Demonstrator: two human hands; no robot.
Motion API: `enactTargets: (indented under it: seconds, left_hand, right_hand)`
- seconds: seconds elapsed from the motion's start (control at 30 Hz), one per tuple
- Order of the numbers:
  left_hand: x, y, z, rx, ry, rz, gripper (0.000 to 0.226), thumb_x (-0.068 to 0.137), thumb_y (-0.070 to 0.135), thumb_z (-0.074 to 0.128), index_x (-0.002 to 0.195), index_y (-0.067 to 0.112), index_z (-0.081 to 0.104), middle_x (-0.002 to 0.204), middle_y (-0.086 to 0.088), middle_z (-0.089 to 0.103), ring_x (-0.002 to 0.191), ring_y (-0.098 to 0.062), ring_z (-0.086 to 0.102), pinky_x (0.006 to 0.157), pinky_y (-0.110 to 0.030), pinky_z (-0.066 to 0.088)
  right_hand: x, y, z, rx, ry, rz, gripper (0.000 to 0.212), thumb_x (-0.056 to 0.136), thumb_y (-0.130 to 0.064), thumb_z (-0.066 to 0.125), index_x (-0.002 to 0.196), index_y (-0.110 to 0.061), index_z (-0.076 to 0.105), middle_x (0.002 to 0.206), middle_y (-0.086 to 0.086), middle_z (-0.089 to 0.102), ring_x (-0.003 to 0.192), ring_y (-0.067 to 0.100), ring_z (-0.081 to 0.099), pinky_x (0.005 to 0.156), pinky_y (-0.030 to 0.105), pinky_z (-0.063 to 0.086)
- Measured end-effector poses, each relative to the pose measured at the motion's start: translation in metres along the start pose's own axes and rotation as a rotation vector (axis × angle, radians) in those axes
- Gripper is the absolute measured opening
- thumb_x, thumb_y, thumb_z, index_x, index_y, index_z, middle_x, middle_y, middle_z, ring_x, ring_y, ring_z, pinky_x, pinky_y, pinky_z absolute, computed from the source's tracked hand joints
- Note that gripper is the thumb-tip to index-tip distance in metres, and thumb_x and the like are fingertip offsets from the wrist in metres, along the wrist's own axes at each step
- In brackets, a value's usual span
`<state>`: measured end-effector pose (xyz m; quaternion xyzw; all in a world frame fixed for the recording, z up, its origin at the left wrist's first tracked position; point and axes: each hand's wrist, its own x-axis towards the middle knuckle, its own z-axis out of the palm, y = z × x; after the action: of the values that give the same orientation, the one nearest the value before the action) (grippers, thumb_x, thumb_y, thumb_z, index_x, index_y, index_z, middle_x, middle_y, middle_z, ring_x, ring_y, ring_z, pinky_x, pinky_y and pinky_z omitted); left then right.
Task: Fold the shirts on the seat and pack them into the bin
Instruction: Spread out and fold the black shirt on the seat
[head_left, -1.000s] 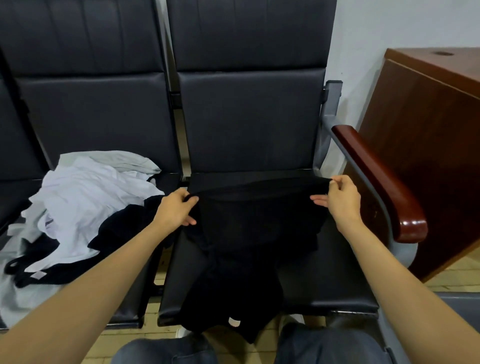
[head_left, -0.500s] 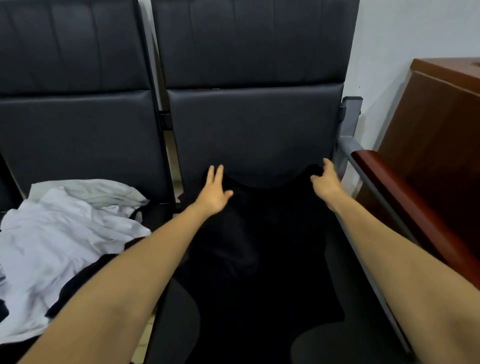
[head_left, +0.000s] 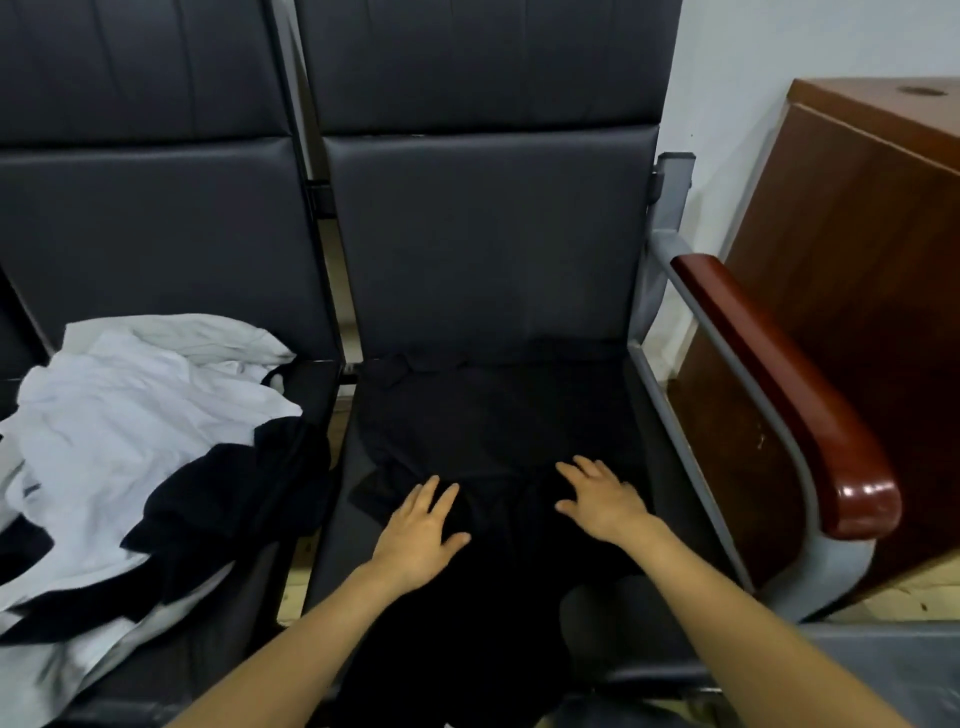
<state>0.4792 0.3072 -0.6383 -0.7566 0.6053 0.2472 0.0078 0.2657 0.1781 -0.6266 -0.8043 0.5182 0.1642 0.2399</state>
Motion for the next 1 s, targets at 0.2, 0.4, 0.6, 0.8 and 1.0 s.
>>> enactTargets:
  seconds: [0.2,0.4,0.6,0.8,1.0]
  left_hand:
    - [-0.029,-0.002,0.003,0.103,0.109,-0.116,0.068,0.097,0.055,0.032,0.152,0.022,0.008,0.158,-0.006,0.009,0.14,-0.026,0.023,0.103,-0.037,0.038]
    - [-0.008,-0.001,-0.023,0.237,0.011,-0.369,0.053,0.102,0.039,0.031,0.148,0.015,0.022,0.147,-0.012,0.033,0.123,-0.029,0.048,0.094,-0.036,0.04]
    - [0.031,-0.003,-0.037,0.279,0.22,-0.232,0.048,0.101,0.037,0.033,0.143,0.013,0.031,0.145,-0.013,0.031,0.133,-0.03,0.03,0.107,-0.04,0.03]
    - [0.076,-0.031,-0.027,0.057,0.05,-0.262,0.063,0.099,0.054,0.021,0.152,0.026,0.002,0.16,-0.005,-0.006,0.146,-0.029,-0.005,0.118,-0.047,0.005]
    - [0.123,-0.066,-0.052,0.026,0.197,-0.176,0.06,0.101,0.045,0.033,0.151,0.017,0.017,0.159,-0.009,0.009,0.146,-0.029,-0.001,0.117,-0.046,0.007]
  right_hand:
    - [-0.032,0.023,0.014,0.132,0.295,0.101,0.063,0.099,-0.03,0.046,0.152,-0.022,0.012,0.156,0.01,0.015,0.144,0.03,0.014,0.115,0.047,0.022]
    - [-0.035,-0.003,0.019,0.017,0.302,0.124,0.048,0.101,-0.041,0.036,0.141,-0.015,0.037,0.138,0.008,0.045,0.129,0.028,0.041,0.104,0.046,0.035]
    - [-0.006,-0.017,-0.005,0.031,0.281,0.059,0.045,0.098,-0.039,0.044,0.139,-0.02,0.041,0.143,0.01,0.036,0.132,0.03,0.033,0.104,0.045,0.036]
    - [0.039,-0.016,-0.013,-0.017,0.099,0.053,0.059,0.098,-0.052,0.033,0.151,-0.031,0.016,0.159,0.0,0.003,0.146,0.031,0.001,0.114,0.06,0.013]
    - [0.097,-0.002,-0.029,0.07,0.118,0.001,0.063,0.098,-0.052,0.033,0.152,-0.035,0.004,0.16,-0.007,-0.009,0.146,0.022,-0.014,0.114,0.057,-0.008]
